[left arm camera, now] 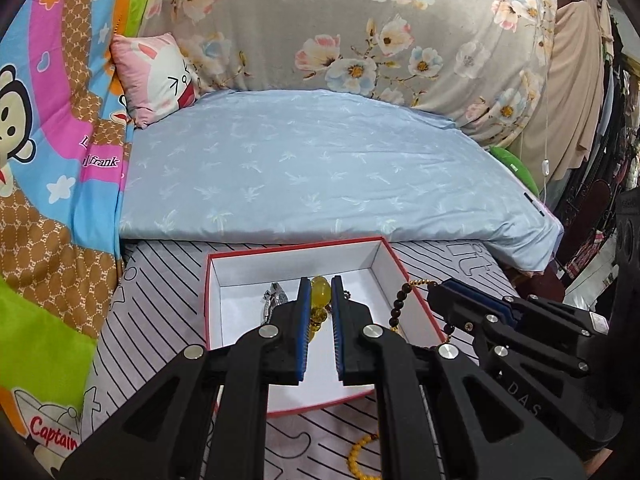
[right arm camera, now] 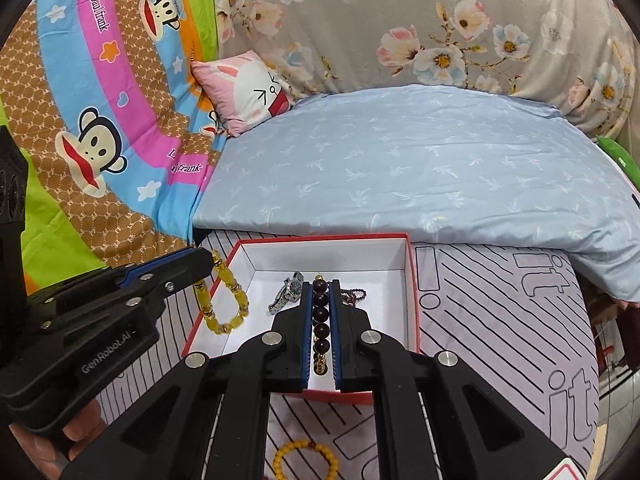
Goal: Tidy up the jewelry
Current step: 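Lower both bracelets into the red box and open both grippers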
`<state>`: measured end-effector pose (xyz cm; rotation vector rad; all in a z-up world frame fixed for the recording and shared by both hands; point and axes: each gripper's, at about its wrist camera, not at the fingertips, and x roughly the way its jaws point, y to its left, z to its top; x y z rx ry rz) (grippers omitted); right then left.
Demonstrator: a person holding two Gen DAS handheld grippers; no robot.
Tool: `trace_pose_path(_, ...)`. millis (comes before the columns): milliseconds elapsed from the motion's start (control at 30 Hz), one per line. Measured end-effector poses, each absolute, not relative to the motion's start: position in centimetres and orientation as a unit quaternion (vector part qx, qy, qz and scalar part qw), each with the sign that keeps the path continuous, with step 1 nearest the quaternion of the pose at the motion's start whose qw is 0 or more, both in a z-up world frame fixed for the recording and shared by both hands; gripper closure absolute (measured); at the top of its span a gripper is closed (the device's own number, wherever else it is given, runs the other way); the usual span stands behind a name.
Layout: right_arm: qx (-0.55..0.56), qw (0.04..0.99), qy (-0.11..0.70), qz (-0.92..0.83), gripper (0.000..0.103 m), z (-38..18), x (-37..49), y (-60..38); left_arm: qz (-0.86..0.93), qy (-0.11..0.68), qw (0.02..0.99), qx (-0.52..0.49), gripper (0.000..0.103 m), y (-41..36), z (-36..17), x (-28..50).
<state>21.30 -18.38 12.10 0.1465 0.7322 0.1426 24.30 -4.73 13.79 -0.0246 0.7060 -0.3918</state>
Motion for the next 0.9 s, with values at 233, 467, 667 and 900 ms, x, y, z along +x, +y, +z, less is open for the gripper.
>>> trace_pose_path(233,0.070,0.920,0.377,0.077,0.096,10.0,23.6,-18.2,-0.185,0.359,0.915,-0.003,0.094,-5.4,11.8,26.6)
trace_pose_path(467,0.070,0.916,0.387,0.077,0.096,8.6,24.6,-18.2,-0.180,0.370,0.912,0.000,0.094,-5.7,10.2,27.5)
trace_pose_path(667,0.071,0.914,0.392,0.075,0.096,7.8,25.0,-18.3,-0.174,0.377,0.910,-0.001,0.094,-5.5,9.4,28.3)
trace_pose_path(900,0.071,0.912,0.398,0.071,0.096,7.0,25.6,-18.5,-0.169,0.385,0.907,0.003,0.094,-5.7,8.5,28.9)
